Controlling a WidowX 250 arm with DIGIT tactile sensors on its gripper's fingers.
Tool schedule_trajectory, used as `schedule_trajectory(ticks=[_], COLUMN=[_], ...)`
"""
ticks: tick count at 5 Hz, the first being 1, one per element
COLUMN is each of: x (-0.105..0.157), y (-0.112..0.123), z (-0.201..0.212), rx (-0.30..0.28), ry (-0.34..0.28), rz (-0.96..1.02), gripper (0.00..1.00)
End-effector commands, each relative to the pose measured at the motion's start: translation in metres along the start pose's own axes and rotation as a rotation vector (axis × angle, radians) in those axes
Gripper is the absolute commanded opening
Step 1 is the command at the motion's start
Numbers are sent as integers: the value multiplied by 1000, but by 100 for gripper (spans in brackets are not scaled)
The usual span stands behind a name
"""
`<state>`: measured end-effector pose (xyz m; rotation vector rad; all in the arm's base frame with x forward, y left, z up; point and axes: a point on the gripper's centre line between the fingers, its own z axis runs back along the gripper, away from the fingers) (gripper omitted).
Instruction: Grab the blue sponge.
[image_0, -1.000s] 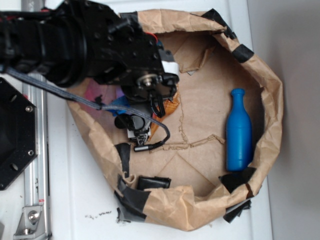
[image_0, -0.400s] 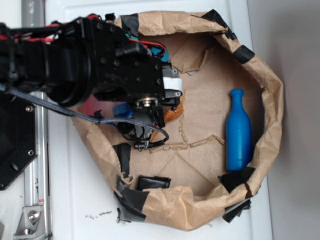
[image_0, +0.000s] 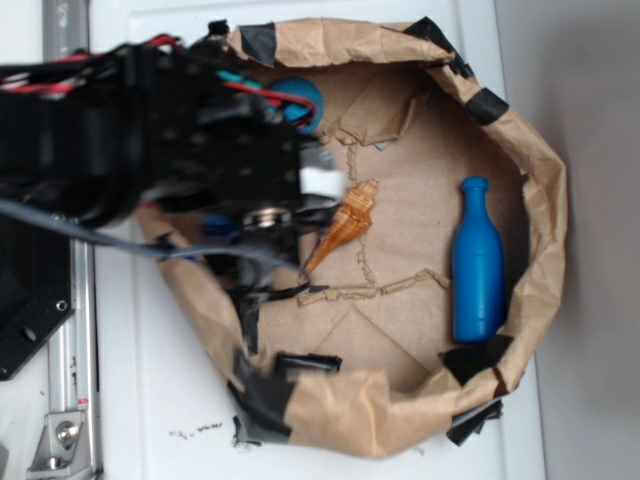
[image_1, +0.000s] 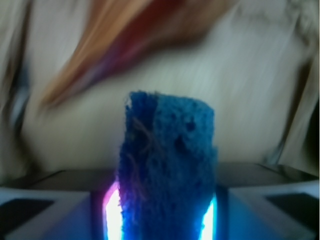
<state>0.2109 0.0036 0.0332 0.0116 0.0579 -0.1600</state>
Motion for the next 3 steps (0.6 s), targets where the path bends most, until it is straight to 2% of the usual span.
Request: schedule_trajectory(ticks=[1, 2, 3], x=[24, 34, 37], y=[-22, -34, -39], z=[111, 158, 144], rx=[10, 44, 84], ry=[-175, -144, -120], rz=[-72, -114, -95], gripper=[0, 0, 0])
